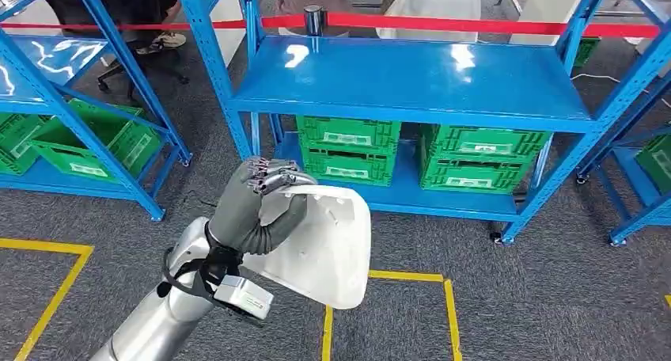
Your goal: Take the parts from the cabinet and place them on the table.
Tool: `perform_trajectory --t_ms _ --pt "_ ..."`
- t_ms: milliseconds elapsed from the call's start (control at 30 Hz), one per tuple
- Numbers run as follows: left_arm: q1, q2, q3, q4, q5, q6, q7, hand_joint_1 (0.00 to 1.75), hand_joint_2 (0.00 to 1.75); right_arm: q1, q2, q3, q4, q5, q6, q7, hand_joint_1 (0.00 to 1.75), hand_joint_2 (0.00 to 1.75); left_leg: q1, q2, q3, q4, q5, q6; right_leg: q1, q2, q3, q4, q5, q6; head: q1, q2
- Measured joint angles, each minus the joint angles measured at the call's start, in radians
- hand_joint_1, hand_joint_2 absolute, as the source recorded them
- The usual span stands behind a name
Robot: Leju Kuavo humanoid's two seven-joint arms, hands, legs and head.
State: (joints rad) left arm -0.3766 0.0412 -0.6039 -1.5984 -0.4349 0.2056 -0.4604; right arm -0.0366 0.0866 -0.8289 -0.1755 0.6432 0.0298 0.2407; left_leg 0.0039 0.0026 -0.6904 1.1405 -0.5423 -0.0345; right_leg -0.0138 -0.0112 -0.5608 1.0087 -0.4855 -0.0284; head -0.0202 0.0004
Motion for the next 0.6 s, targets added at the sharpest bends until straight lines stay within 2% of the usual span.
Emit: perform_trajectory --t_ms 33,67,100,300,333,367,400,433,467,500,533,567,600 --pt "0.007 0.001 0.005 0.0 -0.003 0.002 0.0 1.75 1.75 0.001 0.0 0.0 0.0 0.002 0.0 0.001 0.0 0.0 0.001 0.0 -0.016 0.076 -0.053 -0.004 0.001 0.0 -0.016 0.0 0.013 -0.001 0.001 0.0" --pt "0.014 0.002 0.007 0.0 -0.005 0.003 0.0 1.75 1.75 0.001 0.0 0.0 0.0 0.003 0.002 0.001 0.0 0.0 0.001 0.0 -0.024 0.141 -0.077 -0.007 0.002 -0.001 -0.033 0.001 0.025 0.0 0.0 0.0" --pt "0.016 0.003 0.008 0.001 -0.006 0.003 -0.001 1.75 1.75 0.001 0.0 0.0 0.0 0.003 0.002 0.001 0.0 0.0 0.001 0.0 -0.024 0.162 -0.078 -0.007 0.002 -0.001 -0.04 0.002 0.031 0.0 0.0 0.0" --pt "0.018 0.003 0.008 0.001 -0.006 0.003 0.0 1.75 1.75 0.001 0.0 0.0 0.0 0.003 0.002 0.001 0.0 0.0 0.001 0.0 -0.023 0.173 -0.075 -0.007 0.002 -0.001 -0.044 0.002 0.034 0.0 0.0 0.0" --pt "0.025 0.005 0.011 0.002 -0.009 0.003 0.0 1.75 1.75 0.001 0.0 0.0 0.0 0.003 0.003 0.001 0.0 0.0 0.001 0.0 0.003 0.178 -0.035 -0.007 0.002 -0.003 -0.063 0.002 0.052 0.002 -0.001 0.0" --pt "0.027 0.005 0.011 0.001 -0.01 0.003 0.0 1.75 1.75 0.001 0.0 0.0 0.0 0.002 0.003 0.001 0.0 0.0 0.001 0.0 0.029 0.154 -0.004 -0.005 0.002 -0.003 -0.075 0.004 0.061 0.004 -0.001 0.0" --pt "0.027 0.005 0.011 0.0 -0.015 0.003 -0.001 1.75 1.75 0.0 0.0 0.0 0.0 0.001 0.003 0.001 0.0 0.0 0.0 0.0 0.167 -0.019 0.033 0.005 0.003 -0.003 -0.101 0.005 0.087 0.011 -0.003 0.0" --pt "0.027 0.004 0.012 -0.003 -0.019 0.006 -0.002 1.75 1.75 0.001 0.001 0.0 0.0 0.0 0.003 0.001 0.0 0.0 -0.008 -0.002 0.249 -0.159 -0.025 0.019 0.005 -0.003 -0.107 0.004 0.112 0.025 -0.004 0.0" --pt "0.028 0.004 0.013 -0.002 -0.027 0.007 0.001 1.75 1.75 0.005 0.0 0.0 0.0 0.0 0.006 0.002 0.0 0.0 -0.008 0.001 0.227 -0.162 0.004 0.045 0.001 -0.001 -0.113 -0.008 0.138 0.047 -0.01 0.0" --pt "0.028 0.003 0.013 -0.002 -0.027 0.008 0.001 1.75 1.75 0.002 0.0 0.0 0.0 -0.001 0.006 0.001 0.0 0.0 -0.004 0.006 0.204 -0.163 0.025 0.06 -0.001 0.003 -0.135 0.039 0.059 0.051 -0.007 0.0" --pt "0.029 0.003 0.014 -0.002 -0.027 0.008 0.002 1.75 1.75 0.004 0.001 0.0 0.0 -0.001 0.009 0.001 0.0 0.0 -0.004 0.006 0.187 -0.163 0.038 0.062 -0.002 0.005 -0.154 0.109 -0.016 0.055 -0.005 0.0" --pt "0.03 0.003 0.014 -0.002 -0.027 0.008 0.002 1.75 1.75 0.004 0.001 0.0 0.0 -0.001 0.01 0.001 0.0 0.0 -0.004 0.006 0.173 -0.162 0.051 0.062 -0.003 0.005 -0.172 0.185 -0.072 0.059 -0.005 0.0" --pt "0.032 0.003 0.014 0.0 -0.027 0.009 0.002 1.75 1.75 0.004 0.001 0.0 0.0 -0.001 0.01 0.001 0.0 0.0 -0.005 0.006 0.159 -0.16 0.065 0.061 -0.003 0.005 -0.185 0.256 -0.104 0.061 -0.005 0.0"
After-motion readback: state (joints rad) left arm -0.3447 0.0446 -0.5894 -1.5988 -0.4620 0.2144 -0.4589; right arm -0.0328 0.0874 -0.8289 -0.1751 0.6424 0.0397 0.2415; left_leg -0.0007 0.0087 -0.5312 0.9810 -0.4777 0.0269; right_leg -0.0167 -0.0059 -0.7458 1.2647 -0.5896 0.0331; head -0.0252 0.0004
